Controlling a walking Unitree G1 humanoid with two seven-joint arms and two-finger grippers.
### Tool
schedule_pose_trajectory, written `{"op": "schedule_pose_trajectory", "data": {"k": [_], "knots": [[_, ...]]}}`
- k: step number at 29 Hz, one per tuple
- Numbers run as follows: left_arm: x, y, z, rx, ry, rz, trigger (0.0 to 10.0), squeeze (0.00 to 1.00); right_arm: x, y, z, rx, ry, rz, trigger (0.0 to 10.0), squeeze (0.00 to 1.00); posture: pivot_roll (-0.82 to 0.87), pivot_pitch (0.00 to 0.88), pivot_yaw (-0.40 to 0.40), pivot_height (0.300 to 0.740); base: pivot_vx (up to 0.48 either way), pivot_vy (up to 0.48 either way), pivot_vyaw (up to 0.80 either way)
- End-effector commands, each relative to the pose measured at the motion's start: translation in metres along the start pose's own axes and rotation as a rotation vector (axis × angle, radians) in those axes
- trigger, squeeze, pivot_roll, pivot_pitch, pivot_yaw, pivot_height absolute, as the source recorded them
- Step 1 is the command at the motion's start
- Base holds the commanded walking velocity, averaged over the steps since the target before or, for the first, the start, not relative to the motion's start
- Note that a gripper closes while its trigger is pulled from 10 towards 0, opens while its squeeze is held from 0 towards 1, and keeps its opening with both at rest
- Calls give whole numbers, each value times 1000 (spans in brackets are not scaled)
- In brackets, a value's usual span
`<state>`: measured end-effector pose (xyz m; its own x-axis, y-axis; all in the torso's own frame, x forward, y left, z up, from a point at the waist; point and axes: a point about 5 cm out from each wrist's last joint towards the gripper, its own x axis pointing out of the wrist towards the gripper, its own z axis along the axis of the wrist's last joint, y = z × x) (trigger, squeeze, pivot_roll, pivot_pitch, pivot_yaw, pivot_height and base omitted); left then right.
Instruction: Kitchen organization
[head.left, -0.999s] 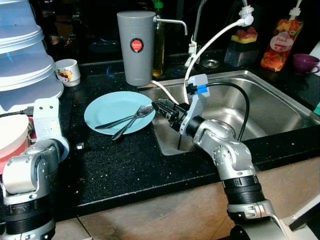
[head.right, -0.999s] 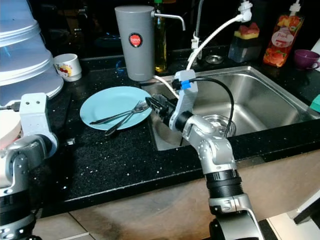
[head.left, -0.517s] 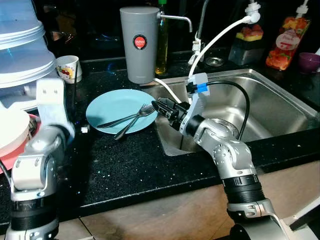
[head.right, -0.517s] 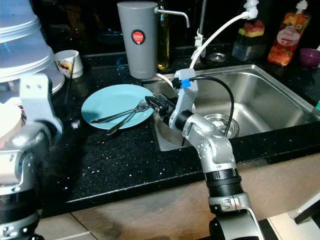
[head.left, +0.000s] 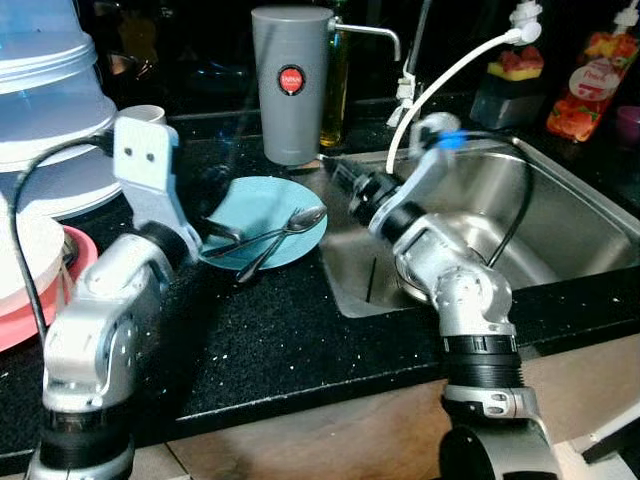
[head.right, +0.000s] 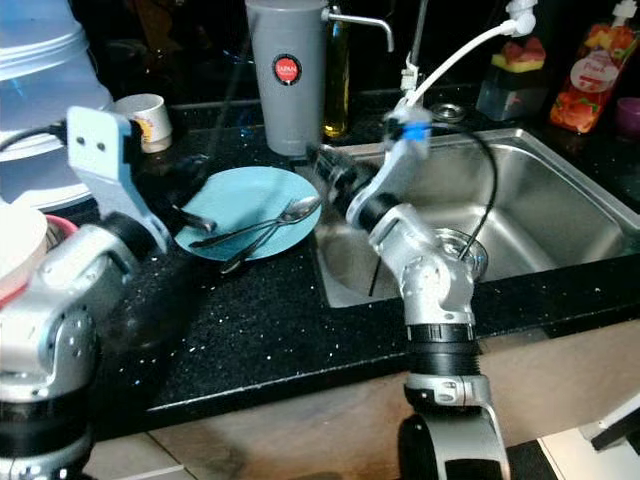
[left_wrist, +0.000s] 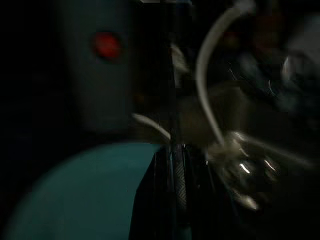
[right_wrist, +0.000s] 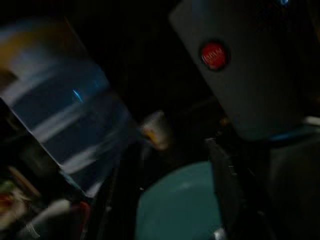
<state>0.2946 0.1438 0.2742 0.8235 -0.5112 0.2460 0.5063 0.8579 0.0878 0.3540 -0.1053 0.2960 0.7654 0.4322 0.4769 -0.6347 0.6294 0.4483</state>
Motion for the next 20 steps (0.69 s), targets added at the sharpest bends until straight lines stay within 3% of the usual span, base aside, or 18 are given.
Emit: {"op": "schedule_pose_trajectory", "data": {"k": [1,5,6,7,11,20], "knots": [[-2,-9,-3,-11,25,-94,0,0,0,11,2,79,-18,64,10000,1000,-17,58,28,740,0,0,0],[-2,-18,-11,-54,66,-181,0,0,-1,27,0,137,-15,148,10000,1000,-17,52,31,740,0,0,0],[-2,-19,-12,-59,71,-189,0,0,-1,30,0,142,-12,165,10000,431,-17,52,31,740,0,0,0],[-3,-19,-12,-61,74,-196,0,0,-2,33,0,147,-12,178,10000,0,-17,52,31,740,0,0,0],[-4,-22,-14,-66,79,-234,0,0,-2,40,0,160,3,219,10000,0,-18,40,30,740,0,0,0],[-6,-21,-16,-57,92,-253,0,0,-2,40,-7,118,59,207,9725,0,-18,40,30,740,0,0,0]]}}
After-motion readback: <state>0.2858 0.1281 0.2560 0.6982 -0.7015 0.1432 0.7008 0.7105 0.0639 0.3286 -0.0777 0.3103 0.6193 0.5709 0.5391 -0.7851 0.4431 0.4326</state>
